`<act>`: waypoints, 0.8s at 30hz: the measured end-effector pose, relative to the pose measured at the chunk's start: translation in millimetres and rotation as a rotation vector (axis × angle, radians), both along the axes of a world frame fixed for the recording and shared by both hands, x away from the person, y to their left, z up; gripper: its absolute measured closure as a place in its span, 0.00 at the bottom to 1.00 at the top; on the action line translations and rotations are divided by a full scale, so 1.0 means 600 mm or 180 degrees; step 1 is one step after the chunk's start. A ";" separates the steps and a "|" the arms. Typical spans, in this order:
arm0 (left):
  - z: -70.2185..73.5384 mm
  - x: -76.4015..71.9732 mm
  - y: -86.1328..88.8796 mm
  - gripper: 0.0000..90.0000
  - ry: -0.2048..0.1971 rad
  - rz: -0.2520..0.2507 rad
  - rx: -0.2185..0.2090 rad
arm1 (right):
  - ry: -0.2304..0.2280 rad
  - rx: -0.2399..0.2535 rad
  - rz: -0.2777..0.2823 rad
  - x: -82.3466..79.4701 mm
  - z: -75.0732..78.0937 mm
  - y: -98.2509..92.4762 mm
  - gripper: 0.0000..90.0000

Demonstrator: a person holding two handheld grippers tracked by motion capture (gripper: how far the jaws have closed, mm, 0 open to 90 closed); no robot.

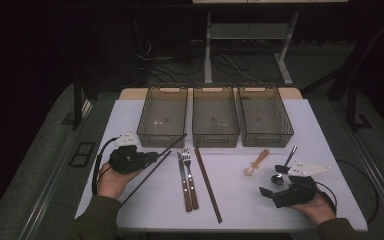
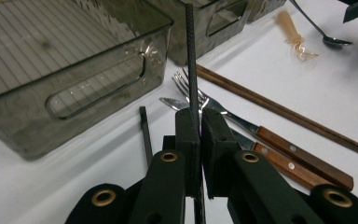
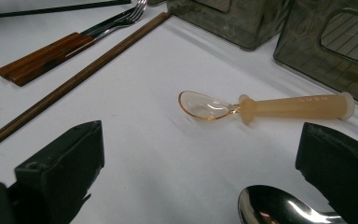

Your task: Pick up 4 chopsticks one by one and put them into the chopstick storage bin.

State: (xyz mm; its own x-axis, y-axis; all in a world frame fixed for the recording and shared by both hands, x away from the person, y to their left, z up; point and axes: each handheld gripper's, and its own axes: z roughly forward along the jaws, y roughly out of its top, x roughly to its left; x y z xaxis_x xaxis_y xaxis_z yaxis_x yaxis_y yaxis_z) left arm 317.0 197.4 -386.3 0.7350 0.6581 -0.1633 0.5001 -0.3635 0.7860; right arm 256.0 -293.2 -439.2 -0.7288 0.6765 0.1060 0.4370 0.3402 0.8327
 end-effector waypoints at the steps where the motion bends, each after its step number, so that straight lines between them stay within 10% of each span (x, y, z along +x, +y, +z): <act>1: 0.001 0.002 0.000 0.95 -0.0012 -0.0012 -0.0006 | 0.0002 0.0001 0.0000 0.000 0.000 0.000 0.01; 24: 0.022 0.055 -0.019 0.95 -0.0009 -0.0019 -0.0014 | -0.0012 0.0019 -0.0021 0.000 0.001 -0.002 0.01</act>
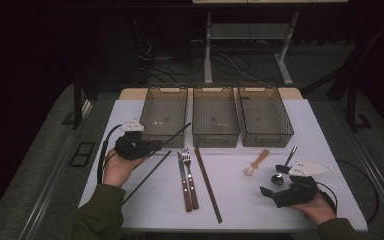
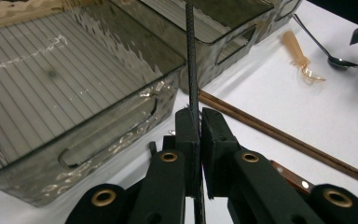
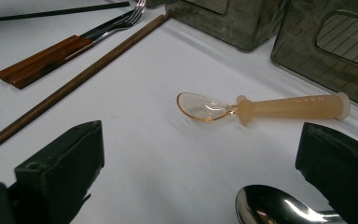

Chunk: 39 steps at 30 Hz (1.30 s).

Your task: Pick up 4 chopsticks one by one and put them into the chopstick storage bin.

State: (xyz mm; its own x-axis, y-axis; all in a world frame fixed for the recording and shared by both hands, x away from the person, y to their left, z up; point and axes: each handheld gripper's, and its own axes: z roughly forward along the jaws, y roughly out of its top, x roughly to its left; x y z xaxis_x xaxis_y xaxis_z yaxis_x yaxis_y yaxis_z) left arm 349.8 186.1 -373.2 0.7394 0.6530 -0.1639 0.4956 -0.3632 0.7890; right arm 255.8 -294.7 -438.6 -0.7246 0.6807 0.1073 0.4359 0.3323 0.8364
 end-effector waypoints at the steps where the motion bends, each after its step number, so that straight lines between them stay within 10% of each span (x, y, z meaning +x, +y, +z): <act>1: 0.001 0.003 -0.001 0.95 -0.0001 0.0007 0.0013 | -0.0002 0.0001 0.0001 0.000 0.000 0.000 0.01; 39: 0.051 0.132 -0.020 0.95 0.0014 0.0332 0.0069 | -0.0004 0.0018 -0.0009 -0.002 0.001 -0.001 0.01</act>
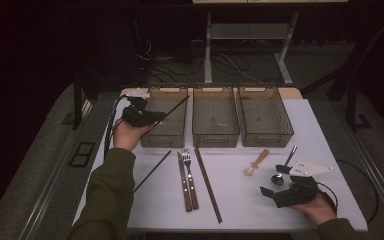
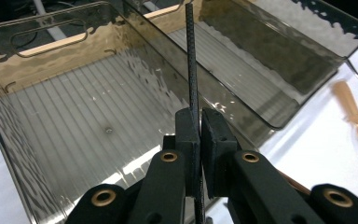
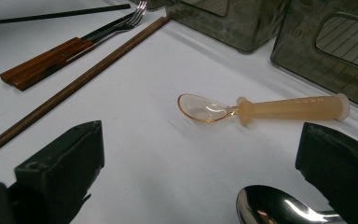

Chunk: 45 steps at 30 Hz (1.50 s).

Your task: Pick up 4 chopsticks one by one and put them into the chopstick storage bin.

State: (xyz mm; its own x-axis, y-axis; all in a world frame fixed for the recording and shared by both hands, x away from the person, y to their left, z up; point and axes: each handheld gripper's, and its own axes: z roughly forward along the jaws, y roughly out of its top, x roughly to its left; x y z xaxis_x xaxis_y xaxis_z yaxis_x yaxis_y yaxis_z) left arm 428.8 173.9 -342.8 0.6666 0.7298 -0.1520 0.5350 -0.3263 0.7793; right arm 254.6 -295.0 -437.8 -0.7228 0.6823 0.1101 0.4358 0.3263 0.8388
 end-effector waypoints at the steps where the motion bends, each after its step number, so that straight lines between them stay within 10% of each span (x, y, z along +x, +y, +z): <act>1: 0.000 0.003 -0.001 0.95 0.0010 0.0019 -0.0009 | -0.0002 0.0003 0.0000 0.000 0.000 0.000 0.01; 22: -0.028 0.067 0.006 0.95 -0.0048 0.0451 -0.0244 | 0.0001 0.0033 0.0005 0.000 0.001 -0.001 0.01; 37: -0.057 0.104 0.000 0.94 0.0096 0.0622 0.0073 | 0.0004 0.0050 0.0005 -0.001 0.001 -0.002 0.01; 45: -0.055 0.101 -0.005 0.71 -0.0007 0.0686 0.0179 | -0.0008 0.0053 0.0005 -0.002 0.001 -0.001 0.01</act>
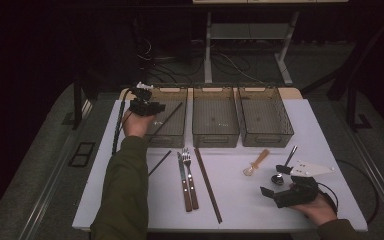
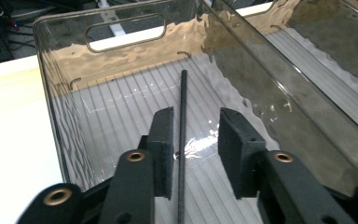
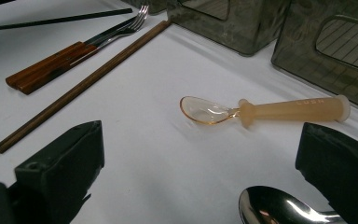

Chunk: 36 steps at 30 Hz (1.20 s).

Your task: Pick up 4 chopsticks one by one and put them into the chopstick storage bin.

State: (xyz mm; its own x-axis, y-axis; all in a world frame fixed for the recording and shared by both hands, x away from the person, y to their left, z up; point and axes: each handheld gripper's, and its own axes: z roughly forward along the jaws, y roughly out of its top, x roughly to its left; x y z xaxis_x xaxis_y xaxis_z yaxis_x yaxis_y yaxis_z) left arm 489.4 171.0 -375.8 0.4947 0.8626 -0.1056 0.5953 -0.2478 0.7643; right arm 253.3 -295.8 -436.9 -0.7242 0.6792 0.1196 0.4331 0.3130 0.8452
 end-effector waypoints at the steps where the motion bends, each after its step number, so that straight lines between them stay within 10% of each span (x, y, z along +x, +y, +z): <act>1: 0.003 -0.002 0.000 0.69 -0.0016 -0.0011 -0.0014 | 0.0008 -0.0001 -0.0003 0.000 0.000 0.000 0.01; 36: 0.036 -0.129 0.024 0.35 -0.0214 -0.0668 -0.0170 | 0.0013 0.0137 0.0013 0.005 0.001 -0.002 0.01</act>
